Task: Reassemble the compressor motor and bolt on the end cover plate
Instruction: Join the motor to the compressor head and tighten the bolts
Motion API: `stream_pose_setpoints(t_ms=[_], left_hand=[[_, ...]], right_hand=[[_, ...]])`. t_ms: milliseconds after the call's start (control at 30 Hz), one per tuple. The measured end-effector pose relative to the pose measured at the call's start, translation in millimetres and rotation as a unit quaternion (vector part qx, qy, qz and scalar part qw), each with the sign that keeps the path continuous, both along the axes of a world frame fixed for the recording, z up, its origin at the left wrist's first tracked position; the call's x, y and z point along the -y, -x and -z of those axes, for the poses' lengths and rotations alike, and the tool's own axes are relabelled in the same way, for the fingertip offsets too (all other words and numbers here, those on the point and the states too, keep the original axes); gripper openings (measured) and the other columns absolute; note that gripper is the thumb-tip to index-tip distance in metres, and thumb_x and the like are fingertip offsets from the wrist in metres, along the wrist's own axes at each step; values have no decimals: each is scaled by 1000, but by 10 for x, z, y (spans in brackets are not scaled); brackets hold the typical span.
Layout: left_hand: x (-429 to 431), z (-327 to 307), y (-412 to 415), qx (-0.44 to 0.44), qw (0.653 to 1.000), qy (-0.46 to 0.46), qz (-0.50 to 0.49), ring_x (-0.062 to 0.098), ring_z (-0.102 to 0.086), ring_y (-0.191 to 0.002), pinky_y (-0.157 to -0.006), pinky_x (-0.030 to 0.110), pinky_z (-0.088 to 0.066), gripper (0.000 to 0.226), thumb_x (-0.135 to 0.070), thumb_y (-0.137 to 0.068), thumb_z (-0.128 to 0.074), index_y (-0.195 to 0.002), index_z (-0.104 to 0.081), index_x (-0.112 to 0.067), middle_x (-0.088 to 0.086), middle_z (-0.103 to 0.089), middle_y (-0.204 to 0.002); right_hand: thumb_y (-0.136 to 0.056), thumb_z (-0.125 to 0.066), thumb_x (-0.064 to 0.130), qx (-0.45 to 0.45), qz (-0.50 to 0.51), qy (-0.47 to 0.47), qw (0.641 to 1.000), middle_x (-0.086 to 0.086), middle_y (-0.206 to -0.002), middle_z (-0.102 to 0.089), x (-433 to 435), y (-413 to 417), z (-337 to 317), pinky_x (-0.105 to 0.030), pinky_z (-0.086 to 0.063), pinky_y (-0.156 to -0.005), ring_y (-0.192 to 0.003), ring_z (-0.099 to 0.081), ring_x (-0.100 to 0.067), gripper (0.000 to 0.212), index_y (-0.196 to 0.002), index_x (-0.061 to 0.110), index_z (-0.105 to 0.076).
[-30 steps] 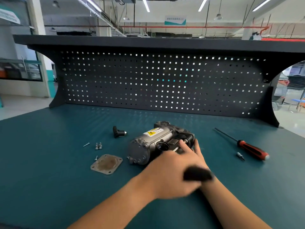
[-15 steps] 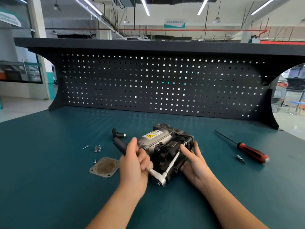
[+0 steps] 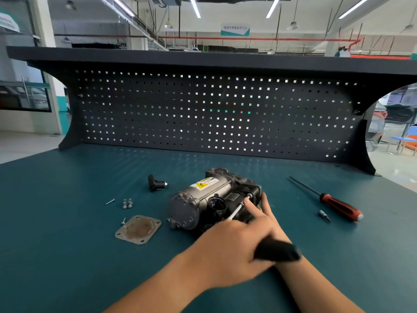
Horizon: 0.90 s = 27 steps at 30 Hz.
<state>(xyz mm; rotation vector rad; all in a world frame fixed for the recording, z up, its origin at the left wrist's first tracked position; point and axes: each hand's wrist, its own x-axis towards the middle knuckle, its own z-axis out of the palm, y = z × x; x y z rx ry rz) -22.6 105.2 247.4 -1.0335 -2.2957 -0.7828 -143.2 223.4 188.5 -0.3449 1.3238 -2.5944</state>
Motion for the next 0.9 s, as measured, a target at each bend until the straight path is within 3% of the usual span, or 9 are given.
stream_pose_setpoints(t_ms=[67,167,300,467,600,667,767,833,900], left_hand=[[11,21,-8,-12,1000,-1,27,12,-34,-53,-51,24,-25,12,-22,-81,-62,-84,-52,-16,-1,-53,-61],[45,18,-14,49,981,-180,50,-1,-42,-53,-54,11,-33,19,-30,-81,-64,-72,-48,-26,-16,-52,-60],[125,27,47,203,846,-490,51,6,-28,-35,-39,16,-26,25,-29,-81,-56,-57,-49,-30,-9,-34,-43],[216,29,134,252,754,-606,30,7,-20,-32,-35,17,-21,39,-38,-84,-61,-55,-41,-22,-5,-26,-43],[320,40,253,315,566,-762,19,4,-19,-27,-28,14,-18,32,-30,-92,-50,-65,-36,-18,-7,-22,-38],[338,55,282,323,520,-791,11,4,-17,-26,-27,14,-16,33,-25,-95,-46,-65,-34,-19,-6,-20,-38],[257,-21,257,268,642,-718,20,5,-17,-28,-30,14,-18,36,-17,-94,-45,-59,-38,-21,-6,-22,-38],[174,-95,189,199,783,-588,44,6,-26,-31,-33,15,-25,38,-15,-90,-53,-55,-44,-26,-7,-31,-39],[112,-155,105,88,941,-324,49,6,-46,-44,-47,17,-39,19,-20,-83,-59,-66,-54,-27,-10,-49,-50]], right_hand=[[-89,-56,5,5,24,3,1000,9,-117,-54,-22,13,-5,-17,-49,-44,-59,-67,-3,77,-145,38,-15],[-88,-56,8,4,-1,-16,1000,-3,-104,-71,8,7,-28,-28,-56,-61,-79,-70,-15,57,-131,39,-35],[-64,-76,22,-10,-6,-54,999,-10,-135,-53,44,10,-4,-53,-43,-99,-114,-59,-29,86,-135,33,-28],[-51,-84,26,-12,-9,-50,999,-5,-132,-57,46,51,32,-52,-43,-100,-108,-63,-25,119,-148,36,-14],[-50,-86,24,4,-14,-31,999,-2,-134,-55,43,59,26,-46,-48,-94,-108,-64,-22,122,-147,40,-13],[-50,-86,24,4,-18,-29,999,-2,-135,-54,42,63,27,-46,-48,-95,-108,-63,-21,122,-147,41,-13],[-51,-85,25,3,-16,-28,999,-2,-135,-55,40,73,45,-47,-46,-97,-110,-62,-22,121,-147,41,-13],[-54,-84,26,0,-15,-31,999,-3,-134,-56,40,67,46,-46,-48,-95,-111,-62,-23,118,-147,39,-13],[-53,-82,28,-6,-18,-31,999,-3,-129,-58,49,52,26,-39,-55,-82,-102,-65,-18,112,-146,33,-20]])
